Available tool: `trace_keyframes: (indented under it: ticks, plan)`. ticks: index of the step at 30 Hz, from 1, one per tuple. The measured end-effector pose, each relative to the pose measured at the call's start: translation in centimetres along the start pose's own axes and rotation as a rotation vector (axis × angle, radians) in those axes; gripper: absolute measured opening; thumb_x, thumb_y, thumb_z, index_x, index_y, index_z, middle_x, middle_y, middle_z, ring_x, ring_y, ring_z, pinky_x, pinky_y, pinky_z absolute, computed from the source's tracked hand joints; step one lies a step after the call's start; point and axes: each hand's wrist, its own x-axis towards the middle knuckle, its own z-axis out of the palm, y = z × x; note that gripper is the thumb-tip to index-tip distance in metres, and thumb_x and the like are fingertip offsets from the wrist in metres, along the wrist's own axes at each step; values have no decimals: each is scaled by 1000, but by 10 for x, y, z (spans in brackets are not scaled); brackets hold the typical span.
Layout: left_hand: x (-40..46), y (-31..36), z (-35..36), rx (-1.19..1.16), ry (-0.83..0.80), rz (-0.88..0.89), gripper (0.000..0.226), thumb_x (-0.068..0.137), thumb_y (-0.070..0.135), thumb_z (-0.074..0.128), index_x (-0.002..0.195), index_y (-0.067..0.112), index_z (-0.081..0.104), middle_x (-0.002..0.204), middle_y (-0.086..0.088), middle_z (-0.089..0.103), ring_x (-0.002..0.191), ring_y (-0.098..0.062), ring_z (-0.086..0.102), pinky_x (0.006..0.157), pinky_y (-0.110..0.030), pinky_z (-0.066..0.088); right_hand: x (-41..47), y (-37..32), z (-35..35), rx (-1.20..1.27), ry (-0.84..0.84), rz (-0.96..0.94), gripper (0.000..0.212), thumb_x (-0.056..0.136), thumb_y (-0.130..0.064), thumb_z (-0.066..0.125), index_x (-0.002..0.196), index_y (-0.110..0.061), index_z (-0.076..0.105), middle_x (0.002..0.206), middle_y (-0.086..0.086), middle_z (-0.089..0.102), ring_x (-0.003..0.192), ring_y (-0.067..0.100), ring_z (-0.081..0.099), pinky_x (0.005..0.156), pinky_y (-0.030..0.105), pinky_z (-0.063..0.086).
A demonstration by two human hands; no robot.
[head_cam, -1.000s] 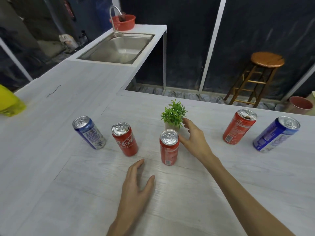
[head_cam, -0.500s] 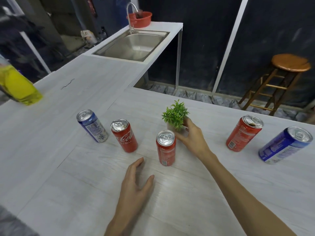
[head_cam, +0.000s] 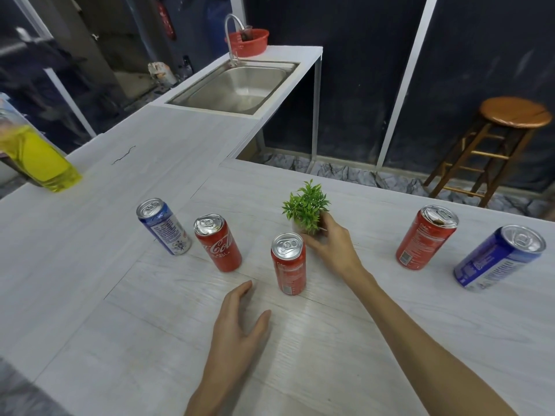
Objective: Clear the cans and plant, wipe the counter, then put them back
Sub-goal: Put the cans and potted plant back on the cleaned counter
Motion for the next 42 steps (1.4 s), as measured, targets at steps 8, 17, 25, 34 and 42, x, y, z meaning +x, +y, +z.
trace_keyframes:
  ticks: [8, 17, 25, 34, 42]
  plan:
    - [0, 0, 0, -2, -6, 11, 60, 88, 22, 80, 142, 27, 53, 139, 25, 55, 133, 10, 48, 104, -3, 35, -9, 4, -8, 38, 39, 40, 60, 88, -32, 85, 138, -19, 56, 121, -11, 67, 108, 9, 66, 84, 1, 48]
    - [-2, -3, -5, 35, -40, 44, 62, 90, 26, 78, 145, 29, 50, 141, 26, 52, 134, 9, 46, 106, -3, 33, -53, 11, -25, 46, 125, 57, 55, 85, -31, 88, 129, -26, 56, 121, -9, 70, 109, 9, 69, 97, 21, 54]
    - [0, -11, -19, 36, -122, 73, 66, 90, 32, 77, 149, 29, 46, 144, 25, 49, 135, 9, 43, 112, -18, 36, -114, -3, -29, 37, 236, 67, 53, 86, -28, 87, 129, -28, 55, 118, -19, 67, 105, -8, 65, 88, 1, 46]
    - [5, -36, -59, 37, -250, 147, 68, 90, 34, 78, 150, 27, 45, 144, 21, 49, 134, 6, 45, 114, -23, 38, -177, -37, 19, 29, 342, 104, 51, 87, -31, 86, 129, -29, 58, 125, -18, 70, 113, -5, 66, 96, 10, 51]
    - [10, -59, -89, 63, -297, 199, 69, 90, 35, 78, 149, 25, 45, 145, 16, 49, 134, 0, 47, 112, -22, 38, -210, -55, 77, 34, 332, 122, 56, 86, -25, 87, 135, -21, 60, 126, -16, 71, 112, -1, 69, 99, 15, 52]
